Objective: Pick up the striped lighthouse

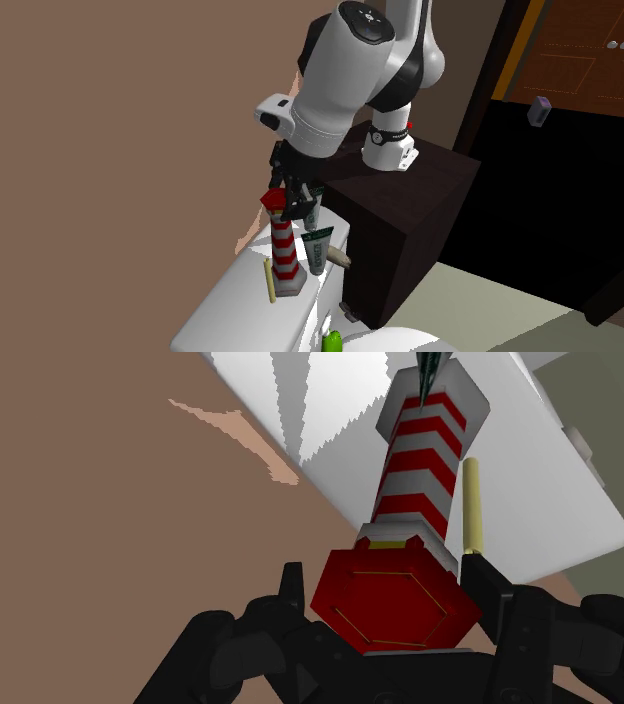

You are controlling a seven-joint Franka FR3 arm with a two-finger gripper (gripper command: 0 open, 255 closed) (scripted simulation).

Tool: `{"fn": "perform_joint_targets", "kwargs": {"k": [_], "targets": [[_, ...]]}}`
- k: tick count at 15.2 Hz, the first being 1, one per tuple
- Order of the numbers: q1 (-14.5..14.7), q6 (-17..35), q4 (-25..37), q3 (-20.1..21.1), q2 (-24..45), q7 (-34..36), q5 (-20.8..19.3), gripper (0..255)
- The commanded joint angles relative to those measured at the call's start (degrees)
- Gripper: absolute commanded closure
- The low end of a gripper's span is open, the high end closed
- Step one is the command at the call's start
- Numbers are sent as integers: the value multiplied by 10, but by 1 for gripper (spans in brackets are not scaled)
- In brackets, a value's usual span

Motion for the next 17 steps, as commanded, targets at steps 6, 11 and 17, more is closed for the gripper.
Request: {"fn": "perform_joint_targets", "kwargs": {"k": [6,11,17], "targets": [[-1,-24,10,4,-28,-32,34,255],[-1,-50,21,5,-55,-63,64,255],[1,-79,37,5,-79,-92,90,255]]}}
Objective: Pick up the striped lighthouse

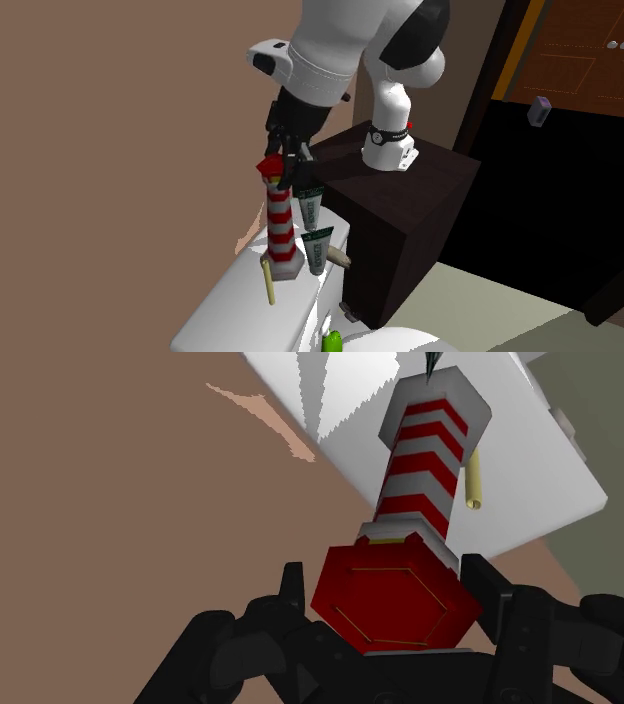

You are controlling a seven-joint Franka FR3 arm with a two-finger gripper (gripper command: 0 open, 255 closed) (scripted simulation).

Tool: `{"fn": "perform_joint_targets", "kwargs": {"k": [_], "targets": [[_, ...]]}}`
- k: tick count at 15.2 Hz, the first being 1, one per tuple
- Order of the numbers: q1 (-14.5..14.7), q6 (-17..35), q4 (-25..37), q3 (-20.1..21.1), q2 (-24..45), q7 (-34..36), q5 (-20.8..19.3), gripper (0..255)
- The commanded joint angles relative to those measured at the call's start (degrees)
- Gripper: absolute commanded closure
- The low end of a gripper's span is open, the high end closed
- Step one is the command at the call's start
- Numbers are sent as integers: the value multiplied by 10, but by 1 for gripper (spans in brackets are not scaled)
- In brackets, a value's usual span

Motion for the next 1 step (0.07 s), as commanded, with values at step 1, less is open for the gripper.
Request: {"fn": "perform_joint_targets", "kwargs": {"k": [1], "targets": [[0,-3,1,0,-3,-3,3,255]]}}
